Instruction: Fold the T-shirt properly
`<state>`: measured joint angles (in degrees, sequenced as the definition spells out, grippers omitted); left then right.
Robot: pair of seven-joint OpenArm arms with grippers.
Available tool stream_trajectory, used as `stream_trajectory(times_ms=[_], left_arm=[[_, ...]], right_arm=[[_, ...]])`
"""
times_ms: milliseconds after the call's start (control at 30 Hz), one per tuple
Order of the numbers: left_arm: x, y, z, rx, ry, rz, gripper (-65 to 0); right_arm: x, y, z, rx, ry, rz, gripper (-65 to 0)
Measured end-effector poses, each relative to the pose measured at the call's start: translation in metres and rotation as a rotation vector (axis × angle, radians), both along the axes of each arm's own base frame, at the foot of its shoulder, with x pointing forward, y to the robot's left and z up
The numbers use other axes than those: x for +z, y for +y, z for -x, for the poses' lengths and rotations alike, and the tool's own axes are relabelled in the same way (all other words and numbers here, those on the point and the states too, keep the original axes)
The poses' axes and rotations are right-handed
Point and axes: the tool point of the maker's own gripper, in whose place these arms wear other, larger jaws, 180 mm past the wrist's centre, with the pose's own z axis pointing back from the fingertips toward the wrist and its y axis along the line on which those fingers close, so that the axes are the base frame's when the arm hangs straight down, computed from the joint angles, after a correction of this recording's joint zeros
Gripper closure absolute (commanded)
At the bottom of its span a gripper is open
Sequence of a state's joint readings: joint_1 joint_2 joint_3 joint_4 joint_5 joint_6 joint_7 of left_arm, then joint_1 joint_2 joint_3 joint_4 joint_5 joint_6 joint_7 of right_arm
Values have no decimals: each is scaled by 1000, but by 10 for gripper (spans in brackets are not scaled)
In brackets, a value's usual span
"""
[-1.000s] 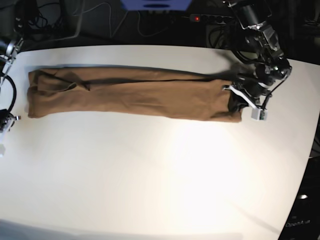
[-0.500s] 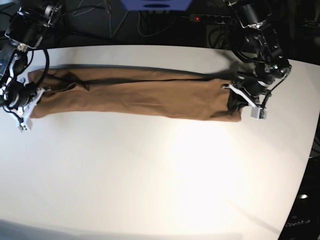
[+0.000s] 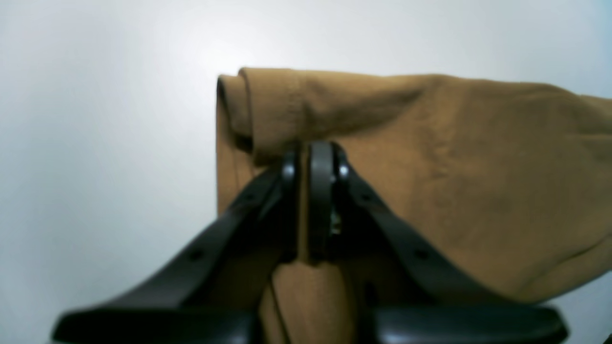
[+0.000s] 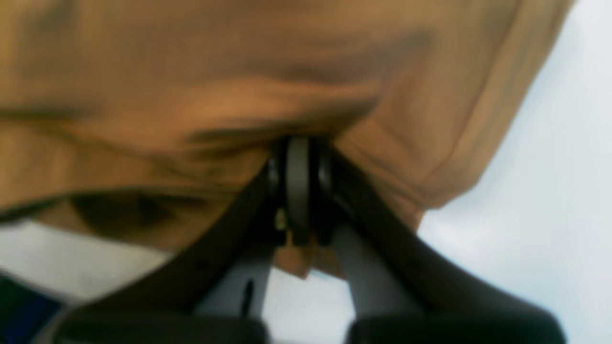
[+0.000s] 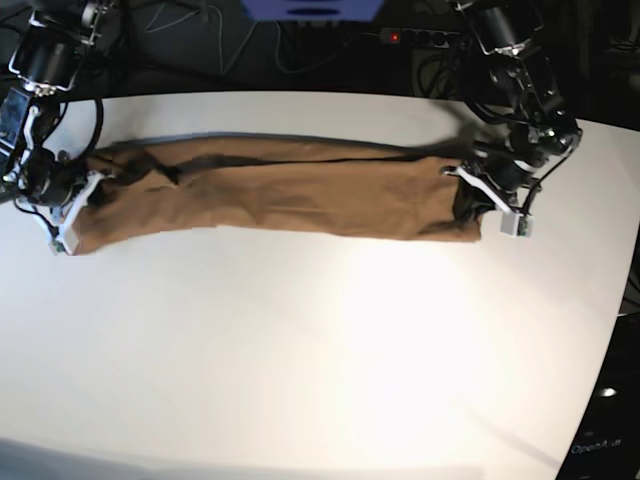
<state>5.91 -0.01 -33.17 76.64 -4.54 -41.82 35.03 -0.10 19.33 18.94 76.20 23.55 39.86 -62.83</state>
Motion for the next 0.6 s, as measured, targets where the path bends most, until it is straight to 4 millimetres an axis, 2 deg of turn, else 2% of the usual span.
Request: stream_trajectory(times_ms=[133,600], left_arm=[[0,2,1,-18,0,-7,-37],[11,14,6,-59,62,-124,-41]], right_arm=[[-8,4,-11,-27,-51,-80,-10],[-5,1,-13,-21,-65,-95,-10]])
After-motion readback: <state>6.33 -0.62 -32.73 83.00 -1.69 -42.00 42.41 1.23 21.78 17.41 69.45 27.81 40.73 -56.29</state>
